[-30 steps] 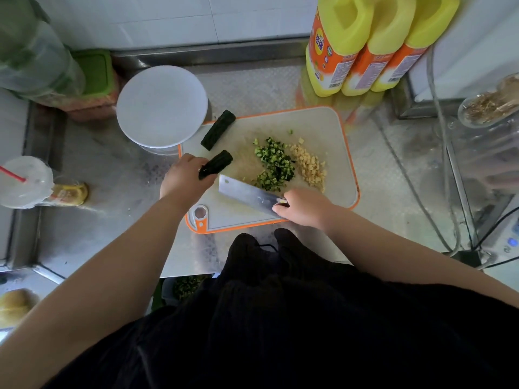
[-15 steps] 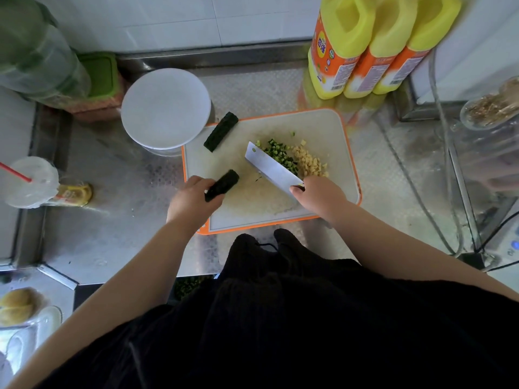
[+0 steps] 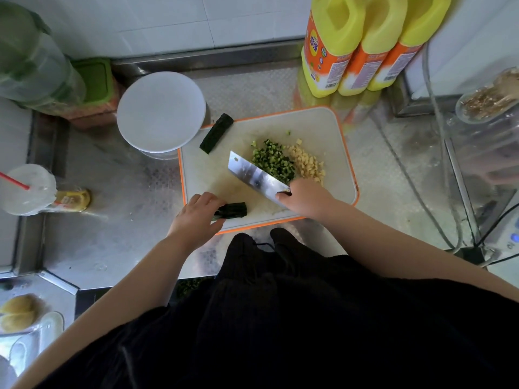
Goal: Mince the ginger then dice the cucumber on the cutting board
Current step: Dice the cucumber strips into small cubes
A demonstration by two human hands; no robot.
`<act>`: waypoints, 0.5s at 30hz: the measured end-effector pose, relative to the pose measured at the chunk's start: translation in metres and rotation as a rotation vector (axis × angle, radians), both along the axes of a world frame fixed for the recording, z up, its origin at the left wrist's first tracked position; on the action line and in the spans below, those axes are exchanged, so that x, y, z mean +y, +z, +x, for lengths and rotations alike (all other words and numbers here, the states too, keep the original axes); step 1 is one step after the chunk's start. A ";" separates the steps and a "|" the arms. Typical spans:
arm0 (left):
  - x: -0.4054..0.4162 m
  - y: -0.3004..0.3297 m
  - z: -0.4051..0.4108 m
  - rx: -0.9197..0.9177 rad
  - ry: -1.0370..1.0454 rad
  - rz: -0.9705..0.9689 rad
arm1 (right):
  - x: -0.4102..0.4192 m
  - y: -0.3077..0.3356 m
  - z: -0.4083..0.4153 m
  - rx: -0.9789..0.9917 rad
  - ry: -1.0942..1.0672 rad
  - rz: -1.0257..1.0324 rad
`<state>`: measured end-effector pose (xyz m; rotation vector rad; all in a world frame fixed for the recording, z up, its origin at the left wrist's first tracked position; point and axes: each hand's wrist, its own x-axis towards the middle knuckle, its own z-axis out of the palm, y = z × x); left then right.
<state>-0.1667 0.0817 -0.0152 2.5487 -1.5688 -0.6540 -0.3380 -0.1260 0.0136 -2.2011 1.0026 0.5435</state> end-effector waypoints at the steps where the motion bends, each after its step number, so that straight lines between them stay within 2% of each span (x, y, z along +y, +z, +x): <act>1: 0.000 0.000 -0.001 -0.001 -0.002 -0.002 | 0.001 -0.002 0.001 0.012 0.010 0.005; 7: 0.002 -0.001 -0.005 -0.004 -0.008 0.031 | -0.012 -0.002 -0.005 0.019 -0.095 0.013; 9: 0.002 -0.002 -0.007 0.004 0.022 0.021 | -0.013 0.004 -0.009 0.005 -0.070 -0.013; 11: -0.001 0.000 -0.014 0.024 0.162 -0.133 | -0.008 0.013 -0.012 -0.033 -0.004 -0.067; 15: -0.022 0.014 -0.025 -0.169 0.398 -0.664 | 0.008 0.029 -0.025 -0.120 0.073 -0.156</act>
